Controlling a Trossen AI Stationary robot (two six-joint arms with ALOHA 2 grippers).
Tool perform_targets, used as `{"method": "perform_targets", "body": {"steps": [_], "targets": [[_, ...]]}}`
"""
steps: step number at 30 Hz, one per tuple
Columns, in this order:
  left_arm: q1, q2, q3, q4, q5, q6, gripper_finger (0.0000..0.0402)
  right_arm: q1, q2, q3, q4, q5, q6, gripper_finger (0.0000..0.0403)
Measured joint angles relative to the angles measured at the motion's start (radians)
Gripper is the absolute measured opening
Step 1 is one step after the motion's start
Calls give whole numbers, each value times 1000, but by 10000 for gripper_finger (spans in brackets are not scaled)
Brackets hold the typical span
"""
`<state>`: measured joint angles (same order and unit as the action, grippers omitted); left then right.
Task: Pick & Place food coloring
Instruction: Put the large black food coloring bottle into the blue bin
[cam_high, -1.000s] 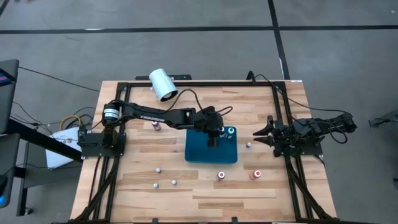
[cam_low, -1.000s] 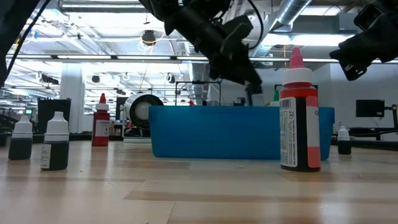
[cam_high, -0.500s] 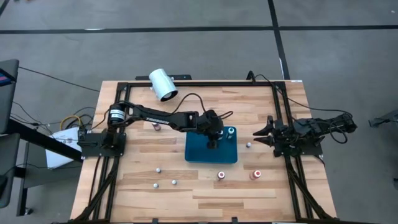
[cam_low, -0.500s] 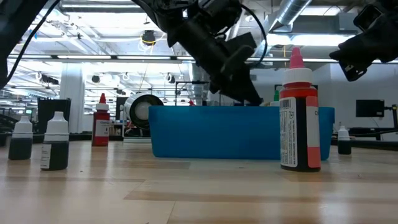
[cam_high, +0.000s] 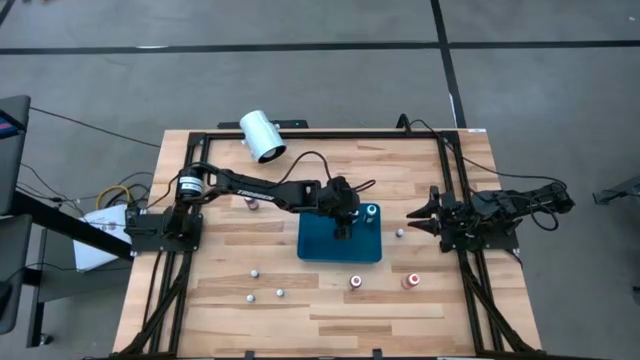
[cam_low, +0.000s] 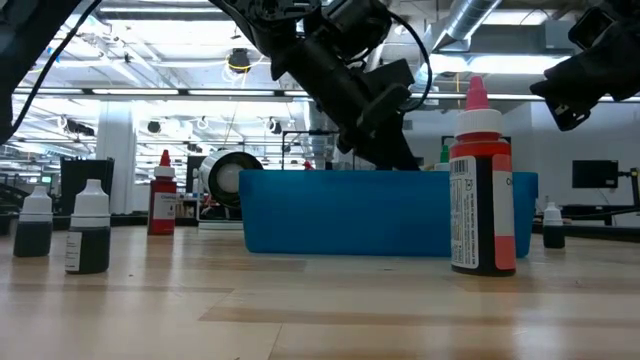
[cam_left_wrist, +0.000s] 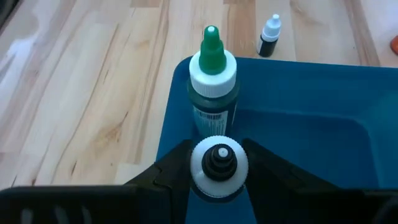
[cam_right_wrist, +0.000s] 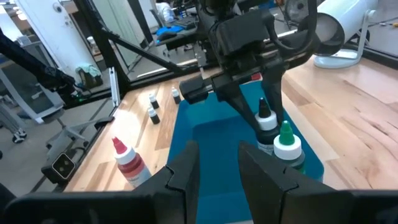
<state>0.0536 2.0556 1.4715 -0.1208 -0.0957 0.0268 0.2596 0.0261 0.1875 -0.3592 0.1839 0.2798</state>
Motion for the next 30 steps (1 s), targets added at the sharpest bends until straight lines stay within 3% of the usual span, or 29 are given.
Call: {"method": "perform_targets", "body": {"steps": [20, 30], "targets": [[0, 0, -1, 5, -44, 34, 121, 0, 0, 0, 0, 0, 0, 98], [0, 0, -1, 6, -43, 20, 170, 0, 0, 0, 0, 0, 0, 98]]}}
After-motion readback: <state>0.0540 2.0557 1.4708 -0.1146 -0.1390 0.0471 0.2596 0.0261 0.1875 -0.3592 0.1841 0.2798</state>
